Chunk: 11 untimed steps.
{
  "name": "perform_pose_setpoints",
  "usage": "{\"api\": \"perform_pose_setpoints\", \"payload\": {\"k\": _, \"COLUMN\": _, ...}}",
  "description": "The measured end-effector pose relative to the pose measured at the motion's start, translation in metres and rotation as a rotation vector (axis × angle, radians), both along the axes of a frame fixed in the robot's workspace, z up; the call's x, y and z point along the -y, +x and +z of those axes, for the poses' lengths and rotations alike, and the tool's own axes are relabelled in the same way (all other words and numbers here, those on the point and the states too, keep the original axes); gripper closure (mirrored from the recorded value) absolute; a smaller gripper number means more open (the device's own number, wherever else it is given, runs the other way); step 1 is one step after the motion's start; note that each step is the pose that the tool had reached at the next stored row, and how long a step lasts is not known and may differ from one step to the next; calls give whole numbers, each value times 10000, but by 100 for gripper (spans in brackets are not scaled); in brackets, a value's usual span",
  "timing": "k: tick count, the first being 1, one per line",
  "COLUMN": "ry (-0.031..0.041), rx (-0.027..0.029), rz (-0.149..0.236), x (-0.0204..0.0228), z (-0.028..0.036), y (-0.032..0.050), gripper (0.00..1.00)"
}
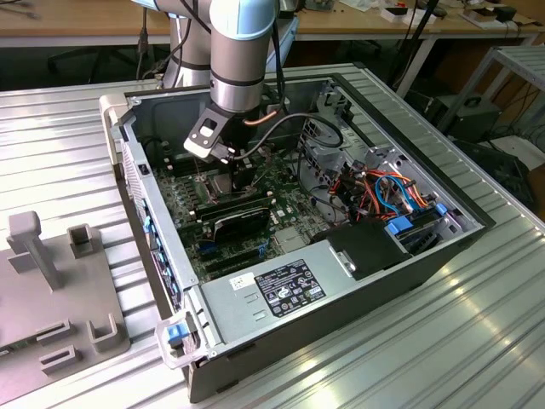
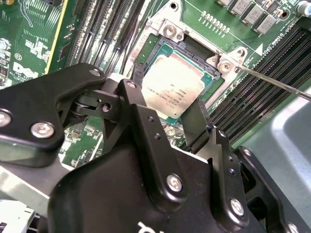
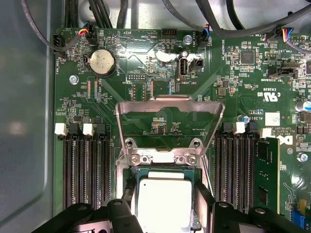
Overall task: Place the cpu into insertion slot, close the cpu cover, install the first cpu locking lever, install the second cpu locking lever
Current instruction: 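Place the cpu into insertion slot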
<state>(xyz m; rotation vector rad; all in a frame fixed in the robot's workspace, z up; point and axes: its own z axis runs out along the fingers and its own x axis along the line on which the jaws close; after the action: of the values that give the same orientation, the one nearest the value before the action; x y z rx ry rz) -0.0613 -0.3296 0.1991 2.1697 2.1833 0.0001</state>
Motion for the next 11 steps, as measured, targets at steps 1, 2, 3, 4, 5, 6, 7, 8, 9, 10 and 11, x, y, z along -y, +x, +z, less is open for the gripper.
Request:
{"api": "perform_pose_setpoints", "payload": {"k": 1, "ry": 0, "rx": 0, "rz": 95, "x": -2, "z": 0, "y": 0, "gripper": 41}}
{"api": "perform_pose_setpoints", "payload": {"k": 2, "ry": 1, "rx": 1, "rz": 149, "x": -3, "z": -1, "y": 0, "gripper": 41}}
{"api": "perform_pose_setpoints", "payload": {"k": 3, "ry": 1, "rx": 1, "rz": 183, "x": -3, "z": -1, "y": 0, "gripper": 41}}
{"api": "perform_pose_setpoints", "payload": {"k": 4, "ry": 1, "rx": 1, "rz": 183, "x": -3, "z": -1, "y": 0, "gripper": 41}}
{"api": "perform_pose_setpoints", "payload": {"k": 5, "ry": 1, "rx": 1, "rz": 183, "x": -3, "z": -1, "y": 0, "gripper": 41}}
{"api": "perform_pose_setpoints", "payload": {"k": 6, "ry": 2, "rx": 1, "rz": 183, "x": -3, "z": -1, "y": 0, "gripper": 41}}
{"api": "perform_pose_setpoints", "payload": {"k": 7, "ry": 2, "rx": 1, "rz": 183, "x": -4, "z": -1, "y": 0, "gripper": 41}}
{"api": "perform_pose_setpoints", "payload": {"k": 8, "ry": 3, "rx": 1, "rz": 184, "x": -4, "z": -1, "y": 0, "gripper": 41}}
{"api": "perform_pose_setpoints", "payload": {"k": 9, "ry": 4, "rx": 0, "rz": 183, "x": -4, "z": -1, "y": 0, "gripper": 41}}
{"api": "perform_pose_setpoints", "payload": {"k": 10, "ry": 4, "rx": 1, "rz": 184, "x": -4, "z": -1, "y": 0, "gripper": 41}}
{"api": "perform_pose_setpoints", "payload": {"k": 11, "ry": 4, "rx": 1, "rz": 184, "x": -4, "z": -1, "y": 0, "gripper": 41}}
